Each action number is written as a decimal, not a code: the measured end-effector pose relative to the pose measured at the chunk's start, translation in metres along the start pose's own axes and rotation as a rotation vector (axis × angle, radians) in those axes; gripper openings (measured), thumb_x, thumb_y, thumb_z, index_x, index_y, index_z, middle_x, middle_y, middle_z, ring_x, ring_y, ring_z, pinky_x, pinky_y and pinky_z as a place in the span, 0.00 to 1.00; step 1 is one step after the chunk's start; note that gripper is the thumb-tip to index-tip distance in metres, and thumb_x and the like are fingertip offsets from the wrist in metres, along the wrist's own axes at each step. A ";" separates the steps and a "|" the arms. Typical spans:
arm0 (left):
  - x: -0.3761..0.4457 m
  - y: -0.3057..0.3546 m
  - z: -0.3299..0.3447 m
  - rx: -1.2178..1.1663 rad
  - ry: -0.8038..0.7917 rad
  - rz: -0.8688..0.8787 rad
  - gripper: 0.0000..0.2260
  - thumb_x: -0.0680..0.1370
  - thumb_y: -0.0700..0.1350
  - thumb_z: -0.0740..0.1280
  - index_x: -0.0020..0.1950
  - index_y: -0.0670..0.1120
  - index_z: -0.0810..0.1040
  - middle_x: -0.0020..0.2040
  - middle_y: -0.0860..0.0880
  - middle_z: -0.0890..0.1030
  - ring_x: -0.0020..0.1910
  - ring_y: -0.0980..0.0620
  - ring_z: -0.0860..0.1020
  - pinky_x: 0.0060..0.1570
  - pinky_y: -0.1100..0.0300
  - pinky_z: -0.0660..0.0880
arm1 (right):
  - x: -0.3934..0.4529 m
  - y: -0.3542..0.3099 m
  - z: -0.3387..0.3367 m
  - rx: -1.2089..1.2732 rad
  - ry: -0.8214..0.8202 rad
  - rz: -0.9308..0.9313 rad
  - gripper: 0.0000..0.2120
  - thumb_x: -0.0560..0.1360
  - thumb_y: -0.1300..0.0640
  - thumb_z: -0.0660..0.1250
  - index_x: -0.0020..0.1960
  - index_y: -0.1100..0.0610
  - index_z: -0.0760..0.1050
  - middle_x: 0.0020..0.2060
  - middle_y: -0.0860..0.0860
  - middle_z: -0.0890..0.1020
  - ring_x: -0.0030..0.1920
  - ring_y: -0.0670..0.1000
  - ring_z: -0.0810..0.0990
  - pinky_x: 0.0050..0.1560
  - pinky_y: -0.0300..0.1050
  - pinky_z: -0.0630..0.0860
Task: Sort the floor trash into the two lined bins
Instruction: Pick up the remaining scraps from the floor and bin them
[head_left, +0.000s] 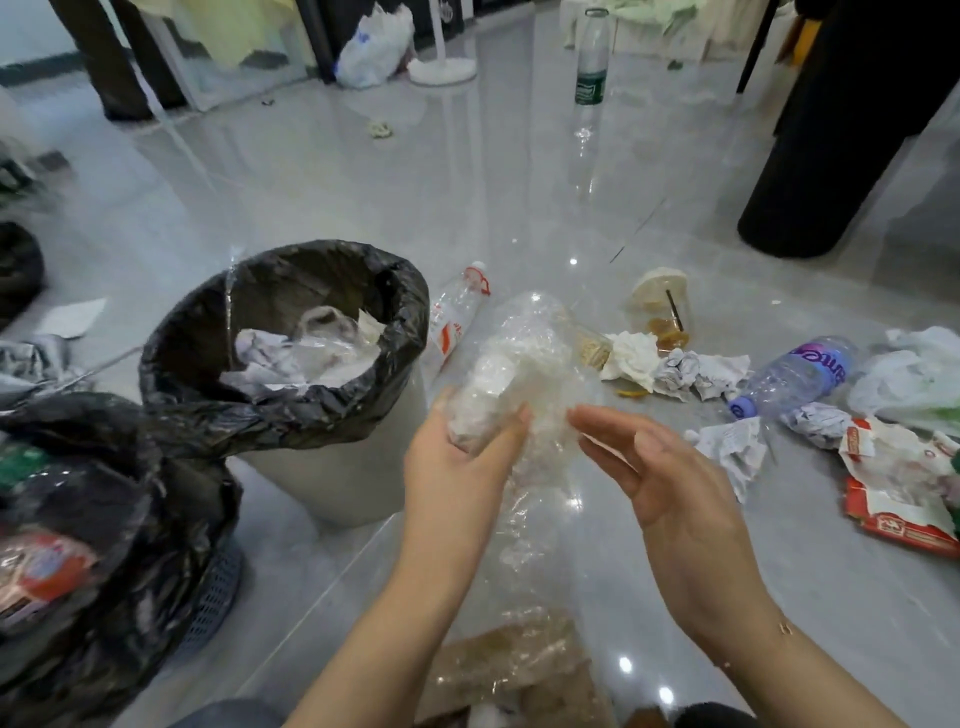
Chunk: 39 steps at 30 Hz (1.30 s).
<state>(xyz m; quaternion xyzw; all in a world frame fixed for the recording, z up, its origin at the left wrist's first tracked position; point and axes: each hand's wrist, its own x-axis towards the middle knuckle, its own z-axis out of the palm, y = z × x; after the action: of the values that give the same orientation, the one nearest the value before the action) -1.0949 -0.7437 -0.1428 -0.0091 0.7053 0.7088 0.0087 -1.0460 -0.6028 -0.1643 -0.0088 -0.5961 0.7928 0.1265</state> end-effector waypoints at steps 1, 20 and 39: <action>0.001 0.007 -0.006 0.007 0.012 0.045 0.15 0.75 0.41 0.71 0.61 0.50 0.78 0.50 0.52 0.85 0.49 0.54 0.83 0.50 0.54 0.79 | 0.000 -0.003 0.004 -0.013 -0.007 -0.002 0.14 0.77 0.55 0.59 0.53 0.53 0.83 0.57 0.54 0.82 0.62 0.53 0.78 0.65 0.48 0.73; 0.154 0.057 -0.140 1.481 -0.045 0.426 0.22 0.76 0.38 0.64 0.68 0.47 0.64 0.53 0.43 0.80 0.44 0.42 0.78 0.41 0.49 0.75 | 0.003 0.025 0.069 -0.142 -0.185 0.450 0.09 0.71 0.61 0.67 0.49 0.56 0.84 0.43 0.55 0.86 0.50 0.51 0.84 0.58 0.44 0.78; 0.203 0.030 -0.141 1.479 -0.481 -0.354 0.35 0.78 0.67 0.54 0.72 0.41 0.68 0.72 0.42 0.69 0.67 0.41 0.71 0.68 0.48 0.67 | 0.014 0.054 0.055 -0.219 -0.121 0.493 0.16 0.77 0.70 0.60 0.47 0.56 0.84 0.44 0.53 0.85 0.49 0.49 0.84 0.55 0.45 0.79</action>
<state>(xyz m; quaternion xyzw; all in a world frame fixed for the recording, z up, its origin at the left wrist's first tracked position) -1.2981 -0.8854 -0.1191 0.0402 0.9597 0.0278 0.2769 -1.0785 -0.6659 -0.1979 -0.1200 -0.6646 0.7296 -0.1077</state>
